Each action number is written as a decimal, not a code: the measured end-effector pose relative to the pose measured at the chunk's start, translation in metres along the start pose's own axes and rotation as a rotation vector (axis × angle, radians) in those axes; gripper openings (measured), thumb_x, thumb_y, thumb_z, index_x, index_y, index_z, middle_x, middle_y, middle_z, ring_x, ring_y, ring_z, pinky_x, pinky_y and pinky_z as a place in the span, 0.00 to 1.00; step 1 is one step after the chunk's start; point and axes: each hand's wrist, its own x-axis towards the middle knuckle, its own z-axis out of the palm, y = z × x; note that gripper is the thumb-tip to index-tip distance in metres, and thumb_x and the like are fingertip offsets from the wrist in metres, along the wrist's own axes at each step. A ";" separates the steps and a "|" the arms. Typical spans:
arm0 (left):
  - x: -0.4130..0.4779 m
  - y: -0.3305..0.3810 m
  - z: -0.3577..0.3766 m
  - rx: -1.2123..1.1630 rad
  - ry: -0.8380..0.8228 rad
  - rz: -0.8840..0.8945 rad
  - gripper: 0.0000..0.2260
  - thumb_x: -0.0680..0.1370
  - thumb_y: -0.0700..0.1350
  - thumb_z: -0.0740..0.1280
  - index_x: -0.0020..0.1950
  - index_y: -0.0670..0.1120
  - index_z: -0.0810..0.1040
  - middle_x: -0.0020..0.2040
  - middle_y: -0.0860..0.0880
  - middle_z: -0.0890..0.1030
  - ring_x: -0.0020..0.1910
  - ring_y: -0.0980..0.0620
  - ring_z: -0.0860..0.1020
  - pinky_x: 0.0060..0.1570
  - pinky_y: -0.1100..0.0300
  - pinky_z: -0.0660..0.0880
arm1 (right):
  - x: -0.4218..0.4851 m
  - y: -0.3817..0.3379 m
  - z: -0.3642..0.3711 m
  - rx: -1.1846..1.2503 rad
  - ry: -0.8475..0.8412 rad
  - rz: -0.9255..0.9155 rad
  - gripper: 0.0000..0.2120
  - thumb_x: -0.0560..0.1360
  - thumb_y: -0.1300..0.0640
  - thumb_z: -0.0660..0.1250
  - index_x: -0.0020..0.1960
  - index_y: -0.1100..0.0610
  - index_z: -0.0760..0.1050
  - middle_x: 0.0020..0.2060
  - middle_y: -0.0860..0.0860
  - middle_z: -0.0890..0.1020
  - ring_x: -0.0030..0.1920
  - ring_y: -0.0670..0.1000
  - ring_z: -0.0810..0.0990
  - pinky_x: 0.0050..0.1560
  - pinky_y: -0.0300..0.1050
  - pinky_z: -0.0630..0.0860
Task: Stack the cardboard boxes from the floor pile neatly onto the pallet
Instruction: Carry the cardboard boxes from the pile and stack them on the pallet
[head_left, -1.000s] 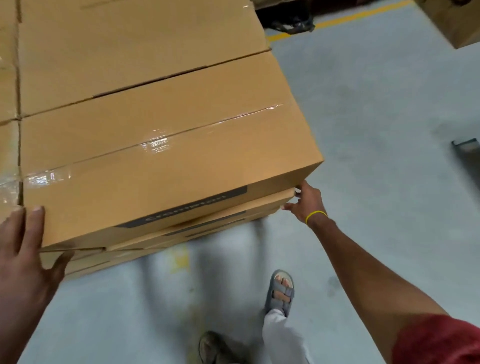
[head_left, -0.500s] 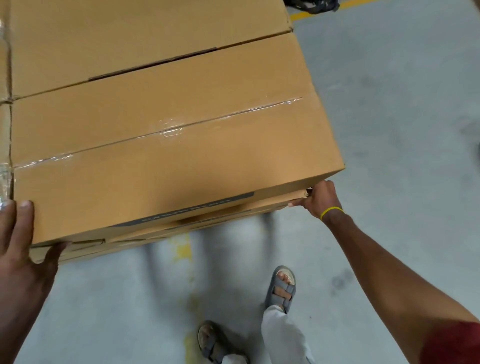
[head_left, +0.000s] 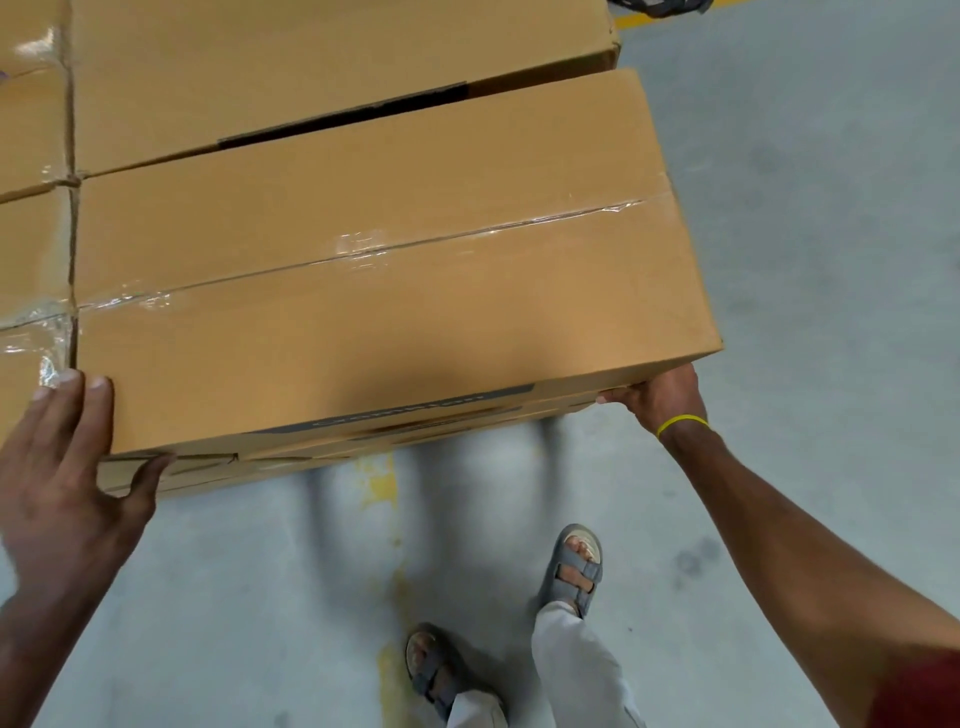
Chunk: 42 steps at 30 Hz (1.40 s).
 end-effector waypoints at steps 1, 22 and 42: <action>0.003 0.003 -0.004 0.054 0.020 0.057 0.37 0.82 0.62 0.60 0.83 0.41 0.59 0.84 0.44 0.58 0.82 0.41 0.59 0.78 0.38 0.61 | -0.001 0.001 0.000 -0.008 0.006 -0.006 0.30 0.57 0.55 0.87 0.55 0.58 0.80 0.46 0.58 0.84 0.49 0.62 0.82 0.50 0.59 0.81; -0.006 0.015 -0.018 0.131 0.156 0.153 0.34 0.74 0.46 0.76 0.77 0.38 0.72 0.77 0.38 0.71 0.76 0.34 0.69 0.69 0.34 0.71 | 0.008 -0.005 -0.004 -0.063 -0.074 -0.199 0.45 0.56 0.57 0.87 0.70 0.58 0.72 0.64 0.59 0.79 0.64 0.64 0.75 0.64 0.60 0.73; -0.005 0.106 -0.026 -0.397 0.534 -0.757 0.13 0.75 0.51 0.77 0.57 0.48 0.86 0.54 0.52 0.76 0.49 0.48 0.79 0.51 0.62 0.77 | -0.004 -0.004 -0.017 0.058 -0.053 -0.170 0.43 0.55 0.44 0.86 0.66 0.54 0.75 0.61 0.49 0.80 0.65 0.53 0.76 0.68 0.54 0.72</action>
